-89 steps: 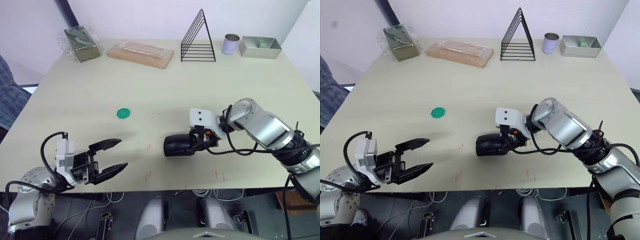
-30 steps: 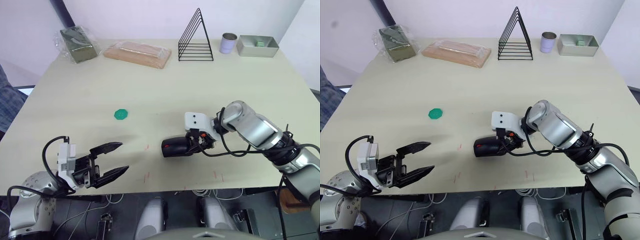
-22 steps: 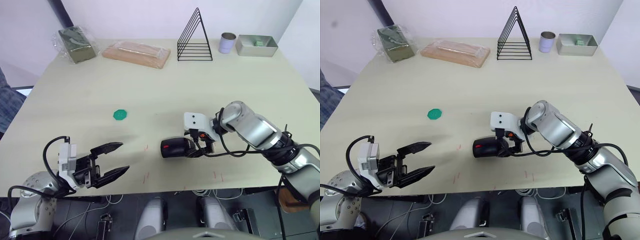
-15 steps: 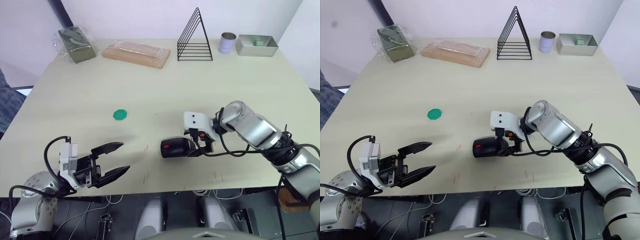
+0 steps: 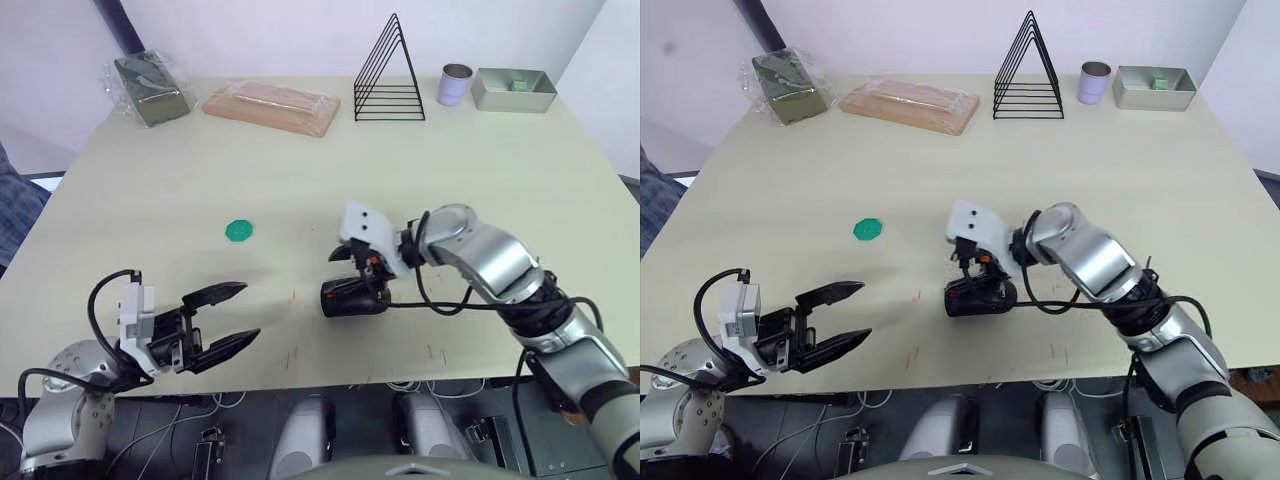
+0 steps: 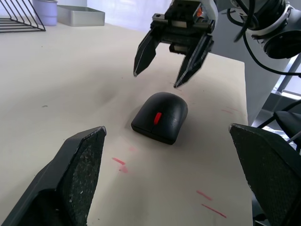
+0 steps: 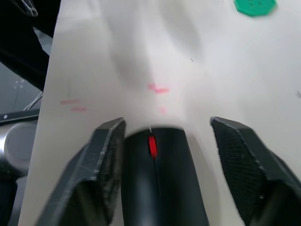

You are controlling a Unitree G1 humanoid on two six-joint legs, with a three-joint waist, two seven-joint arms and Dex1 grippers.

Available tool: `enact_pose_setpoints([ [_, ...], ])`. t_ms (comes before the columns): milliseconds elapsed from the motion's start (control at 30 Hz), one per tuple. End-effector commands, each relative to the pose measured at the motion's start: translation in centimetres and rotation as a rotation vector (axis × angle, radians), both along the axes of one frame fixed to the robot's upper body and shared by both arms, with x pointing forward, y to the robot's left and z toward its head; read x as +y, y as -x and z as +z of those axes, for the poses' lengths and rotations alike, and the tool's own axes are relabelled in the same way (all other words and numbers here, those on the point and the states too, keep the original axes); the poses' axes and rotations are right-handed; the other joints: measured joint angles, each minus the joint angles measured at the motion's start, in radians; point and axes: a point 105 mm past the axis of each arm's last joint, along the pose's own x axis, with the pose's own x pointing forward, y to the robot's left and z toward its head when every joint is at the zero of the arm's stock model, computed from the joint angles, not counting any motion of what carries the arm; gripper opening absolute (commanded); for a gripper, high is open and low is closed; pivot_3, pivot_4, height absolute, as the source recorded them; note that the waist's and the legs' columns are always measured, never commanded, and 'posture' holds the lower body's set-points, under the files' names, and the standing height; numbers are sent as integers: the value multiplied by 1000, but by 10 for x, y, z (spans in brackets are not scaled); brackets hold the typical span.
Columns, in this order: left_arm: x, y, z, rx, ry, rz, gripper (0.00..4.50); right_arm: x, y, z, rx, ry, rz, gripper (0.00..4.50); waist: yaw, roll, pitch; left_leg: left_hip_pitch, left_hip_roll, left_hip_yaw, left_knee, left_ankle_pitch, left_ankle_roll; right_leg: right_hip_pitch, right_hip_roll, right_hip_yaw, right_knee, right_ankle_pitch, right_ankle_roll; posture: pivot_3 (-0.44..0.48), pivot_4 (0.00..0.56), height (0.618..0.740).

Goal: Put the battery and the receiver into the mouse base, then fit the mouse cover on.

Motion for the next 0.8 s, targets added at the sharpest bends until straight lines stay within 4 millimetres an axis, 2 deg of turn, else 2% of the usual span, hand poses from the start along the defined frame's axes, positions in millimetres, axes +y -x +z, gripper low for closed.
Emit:
enact_pose_setpoints([
  [33,1,0,8,-26,-15,-11,4500,3,3,3,-11,-11,5,3003,0,0,0,0,0,0,0,0,0,0,0,0,0,0,0,0,150,740],
  [67,1,1,8,-26,-16,-11,4500,4,4,2,-12,-9,11,2472,0,0,0,0,-1,0,0,0,0,0,-1,0,0,0,0,0,150,740],
  [100,1,1,8,-26,-18,-10,4500,6,5,2,-12,-9,14,2371,0,0,0,0,-1,0,0,0,0,0,-1,-1,0,0,0,0,150,740],
  [433,0,0,9,-30,-20,-6,4500,10,9,-15,-2,21,28,2371,0,-1,0,0,-1,0,-1,0,0,0,-1,-4,0,0,0,0,150,740],
  [800,0,-1,9,-31,-25,-8,4500,12,3,-18,-13,17,2,2371,0,-1,-1,0,-1,-1,-1,1,-1,0,0,-8,1,0,0,0,150,740],
])
